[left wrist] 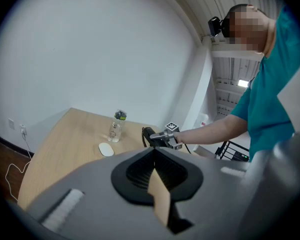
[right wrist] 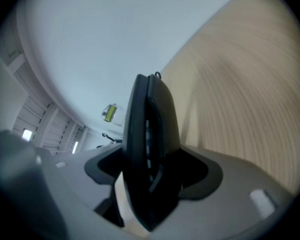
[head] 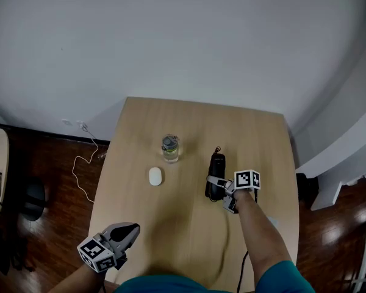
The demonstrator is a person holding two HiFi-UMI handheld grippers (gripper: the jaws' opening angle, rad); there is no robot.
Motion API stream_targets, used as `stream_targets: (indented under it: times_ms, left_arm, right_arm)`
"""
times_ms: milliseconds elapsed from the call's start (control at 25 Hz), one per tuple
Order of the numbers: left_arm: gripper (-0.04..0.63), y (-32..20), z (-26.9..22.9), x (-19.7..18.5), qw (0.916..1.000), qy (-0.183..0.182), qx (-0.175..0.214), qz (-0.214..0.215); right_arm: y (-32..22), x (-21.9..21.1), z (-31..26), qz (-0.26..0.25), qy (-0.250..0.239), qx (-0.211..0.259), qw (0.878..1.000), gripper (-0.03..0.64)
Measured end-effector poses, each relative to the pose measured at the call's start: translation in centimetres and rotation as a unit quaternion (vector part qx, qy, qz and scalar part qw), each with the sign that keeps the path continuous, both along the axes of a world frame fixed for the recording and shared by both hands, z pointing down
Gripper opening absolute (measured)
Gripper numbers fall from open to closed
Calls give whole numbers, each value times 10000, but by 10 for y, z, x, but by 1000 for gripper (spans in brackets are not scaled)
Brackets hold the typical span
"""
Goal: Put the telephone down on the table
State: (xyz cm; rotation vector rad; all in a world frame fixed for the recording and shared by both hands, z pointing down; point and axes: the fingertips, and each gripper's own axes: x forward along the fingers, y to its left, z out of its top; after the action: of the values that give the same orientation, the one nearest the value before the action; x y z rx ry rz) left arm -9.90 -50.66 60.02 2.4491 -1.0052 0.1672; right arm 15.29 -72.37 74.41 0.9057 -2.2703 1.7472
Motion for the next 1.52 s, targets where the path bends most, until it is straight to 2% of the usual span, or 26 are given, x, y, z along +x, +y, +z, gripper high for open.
stream_targets:
  times_ms: [200,320,440,600,920,1080,1160,1320,1440,1520]
  left_arm:
    - [6,1,0,-1,9999,120,-49,-2]
    - [6,1,-2,-2,9998,191,-62,-11]
    - [6,1,2,-2,9999,73,-68,23]
    - [6,4,-4,2,9998,212,-24,29]
    - [6,7,-11,3,9993,374,10,3]
    - [6,13,-1,1,10000,62,-30,70]
    - [6,14,-3,3,9999,92,-7,81]
    - [6,15,-6,5,9999,116,25,81]
    - [5,17,-4,3,10000,34,0,63]
    - [6,17,-7,2,10000,85,24,40]
  right_arm:
    - [-3,4,21,62,196,-374,9991,324]
    - [-5,5,24,170,103,-540,9983,324]
    - [-8,9,25,369,-69,-736,9966,324]
    - [-7,14,26,630,-322,-1021,9923,325]
    - [0,24,28,731,-291,-1209,9895,329]
    - [6,37,32,736,233,-1084,9911,307]
    - [6,48,34,711,689,-926,9908,272]
    - [5,64,23,603,1510,-490,9855,250]
    - [6,86,13,783,2107,-125,9743,160]
    - [10,96,7,855,2341,105,9684,97]
